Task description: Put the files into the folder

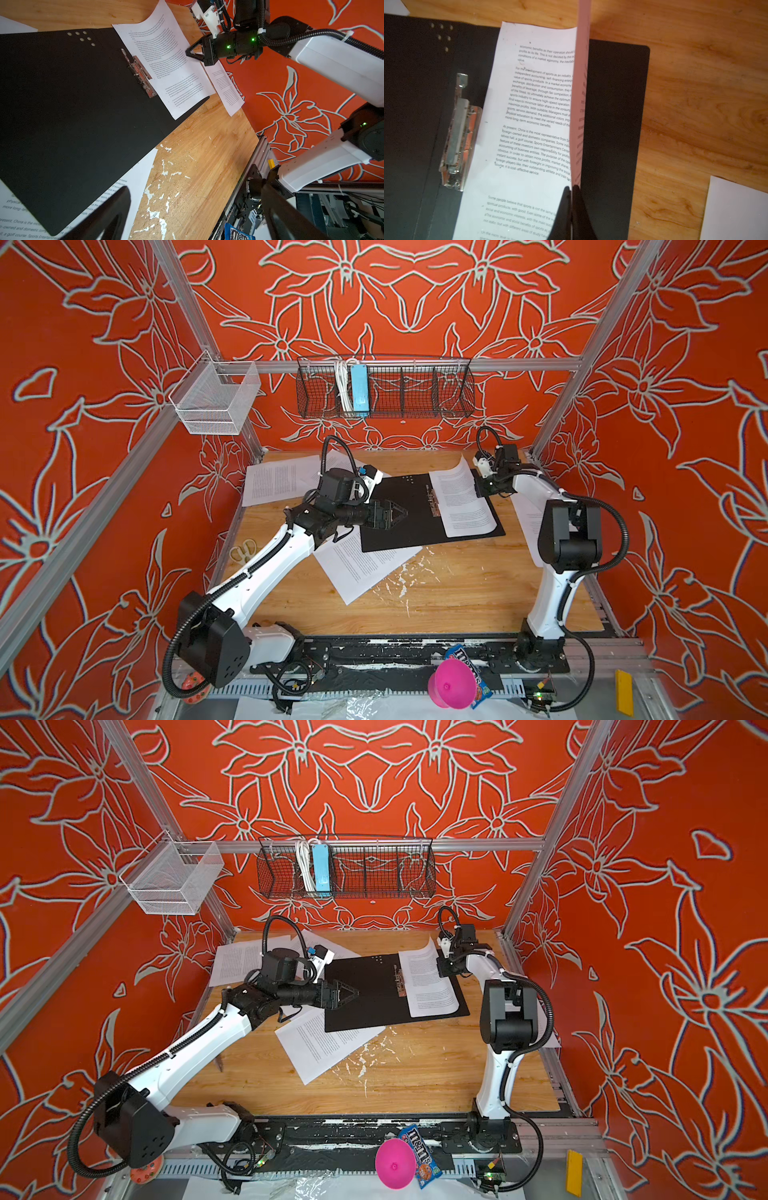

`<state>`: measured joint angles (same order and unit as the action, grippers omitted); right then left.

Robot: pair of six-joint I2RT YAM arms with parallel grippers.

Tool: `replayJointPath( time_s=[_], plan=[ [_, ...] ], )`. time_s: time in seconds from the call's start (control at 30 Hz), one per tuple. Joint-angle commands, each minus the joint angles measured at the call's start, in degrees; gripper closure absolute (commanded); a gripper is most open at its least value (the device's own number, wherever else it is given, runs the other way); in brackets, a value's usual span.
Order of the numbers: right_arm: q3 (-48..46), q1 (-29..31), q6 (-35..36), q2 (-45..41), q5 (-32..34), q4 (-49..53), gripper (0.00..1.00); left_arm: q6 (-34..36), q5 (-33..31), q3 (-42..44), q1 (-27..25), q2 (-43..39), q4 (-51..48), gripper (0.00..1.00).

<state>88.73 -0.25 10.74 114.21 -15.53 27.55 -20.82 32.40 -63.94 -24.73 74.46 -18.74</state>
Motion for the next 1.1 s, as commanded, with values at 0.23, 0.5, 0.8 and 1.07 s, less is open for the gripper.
replayJointPath(
  time_s=[0.23,0.5,0.8,1.07],
  plan=[
    [-1.8,-1.2,-3.8,-4.6,-6.8,-2.0,1.00,-0.4,1.3,-0.1,0.4,1.1,0.7,0.02],
    [-2.4,-1.8,-4.6,-5.1,-8.8,-1.7,1.00,-0.4,1.3,-0.2,0.3,1.5,0.6,0.02],
    [-1.4,-1.8,-1.7,-2.9,-6.5,0.7,1.00,-0.5,1.5,-0.3,0.4,2.0,0.5,0.02],
    [-2.1,-1.4,1.0,-2.4,-2.8,1.9,1.00,-0.5,1.8,-0.5,0.3,2.5,0.4,0.02]
  ],
)
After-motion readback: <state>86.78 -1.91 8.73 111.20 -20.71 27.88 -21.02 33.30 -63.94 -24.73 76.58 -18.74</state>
